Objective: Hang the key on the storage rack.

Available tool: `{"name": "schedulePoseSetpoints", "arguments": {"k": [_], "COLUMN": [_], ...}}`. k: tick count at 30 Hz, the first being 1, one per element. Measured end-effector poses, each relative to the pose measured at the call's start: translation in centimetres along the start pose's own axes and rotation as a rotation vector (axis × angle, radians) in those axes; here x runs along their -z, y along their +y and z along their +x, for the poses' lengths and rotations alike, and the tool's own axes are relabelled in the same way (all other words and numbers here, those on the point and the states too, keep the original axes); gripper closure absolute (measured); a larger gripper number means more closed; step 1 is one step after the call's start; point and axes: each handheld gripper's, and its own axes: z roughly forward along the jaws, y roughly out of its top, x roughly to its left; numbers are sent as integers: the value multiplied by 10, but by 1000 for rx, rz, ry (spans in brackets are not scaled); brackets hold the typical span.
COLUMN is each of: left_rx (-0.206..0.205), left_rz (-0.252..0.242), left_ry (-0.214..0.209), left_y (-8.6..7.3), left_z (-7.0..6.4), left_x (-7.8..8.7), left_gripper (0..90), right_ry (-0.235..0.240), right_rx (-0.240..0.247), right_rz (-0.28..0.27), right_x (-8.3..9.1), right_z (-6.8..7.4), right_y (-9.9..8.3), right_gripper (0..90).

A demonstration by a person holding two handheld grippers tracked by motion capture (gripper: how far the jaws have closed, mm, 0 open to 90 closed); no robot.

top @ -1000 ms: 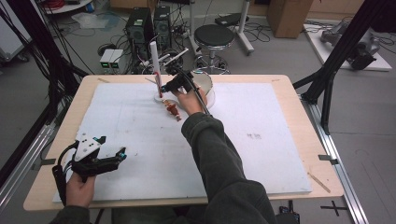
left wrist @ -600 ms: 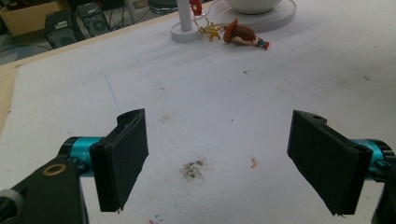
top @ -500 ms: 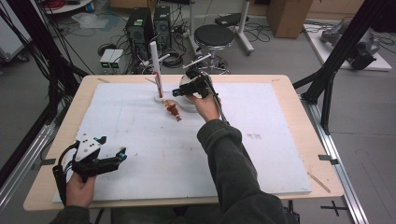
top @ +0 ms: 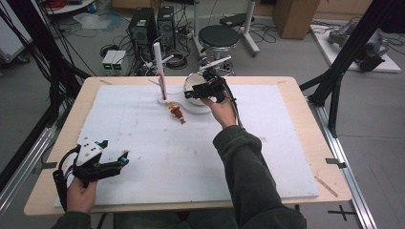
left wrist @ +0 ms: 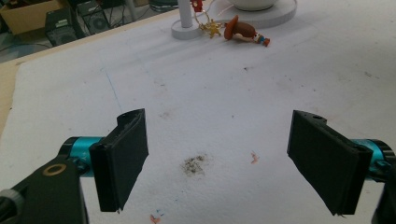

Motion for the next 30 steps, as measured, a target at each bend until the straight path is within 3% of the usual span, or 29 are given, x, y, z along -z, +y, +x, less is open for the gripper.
{"name": "schedulePoseSetpoints", "arguments": {"k": [4, 17, 30], "left_rx": [7, -2, 0], "left_rz": [-3, 0, 2], "left_ry": [4, 0, 1], "left_y": [-1, 0, 0], "left_z": [-1, -1, 0], "left_x": [2, 1, 1], "left_gripper": [207, 207, 207], "right_ry": [-6, 4, 25], "right_rx": [24, 3, 0], "right_rz": [-27, -50, -67], "right_x": [6, 22, 34], "right_z": [5, 4, 4], "right_y": [-4, -33, -46], "right_gripper": [426, 386, 341]}}
